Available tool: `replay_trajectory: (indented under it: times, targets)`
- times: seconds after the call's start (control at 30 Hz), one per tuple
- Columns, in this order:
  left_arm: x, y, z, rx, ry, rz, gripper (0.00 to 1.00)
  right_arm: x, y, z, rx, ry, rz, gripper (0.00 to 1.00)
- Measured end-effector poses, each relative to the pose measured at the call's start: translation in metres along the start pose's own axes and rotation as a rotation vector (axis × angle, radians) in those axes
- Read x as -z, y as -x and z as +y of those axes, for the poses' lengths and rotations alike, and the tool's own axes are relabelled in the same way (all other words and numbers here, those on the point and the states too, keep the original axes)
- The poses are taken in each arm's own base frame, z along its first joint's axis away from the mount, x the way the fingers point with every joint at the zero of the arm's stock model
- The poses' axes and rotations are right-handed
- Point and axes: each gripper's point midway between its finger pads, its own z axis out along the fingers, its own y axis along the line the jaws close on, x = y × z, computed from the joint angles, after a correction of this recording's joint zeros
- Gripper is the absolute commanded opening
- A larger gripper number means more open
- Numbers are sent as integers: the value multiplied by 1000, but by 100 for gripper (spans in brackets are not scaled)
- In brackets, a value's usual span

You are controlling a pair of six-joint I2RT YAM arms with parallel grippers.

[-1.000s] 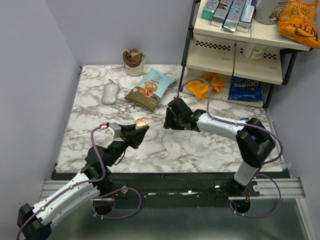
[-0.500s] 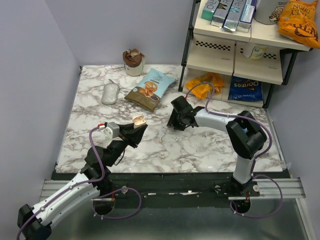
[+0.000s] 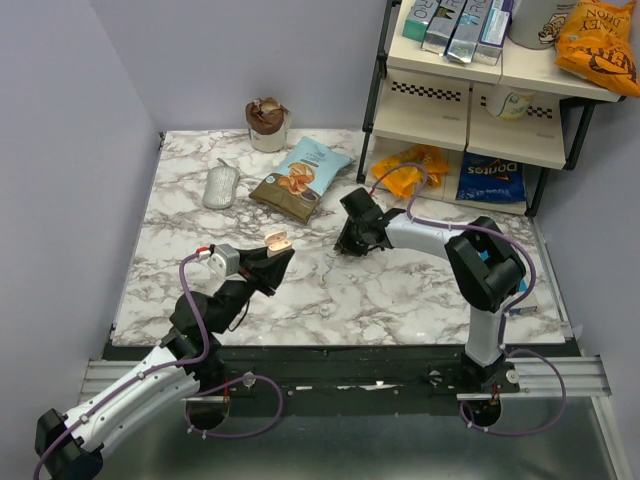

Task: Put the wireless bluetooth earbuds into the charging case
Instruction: Pick up the earbud from the center of the board.

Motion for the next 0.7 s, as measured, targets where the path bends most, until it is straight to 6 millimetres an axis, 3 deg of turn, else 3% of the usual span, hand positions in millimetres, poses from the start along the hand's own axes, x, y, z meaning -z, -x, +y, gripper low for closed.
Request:
replay_trajectory:
  times: [0.17,0.4,0.57,0.7]
  targets:
    - [0,0,-1,1,-4,2,0,-1,2,-2,35,-2,-2,28]
    - [1,-2,-1,1,-3,9,0,-1,4,-6,165,-3,-9,29]
    - [1,-2,-1,1,-3,10,0,1,8,-9,240,-10,-24,54]
    - [0,-5,0,1,-1,20,0,3,12,-11,274,-19,-35,61]
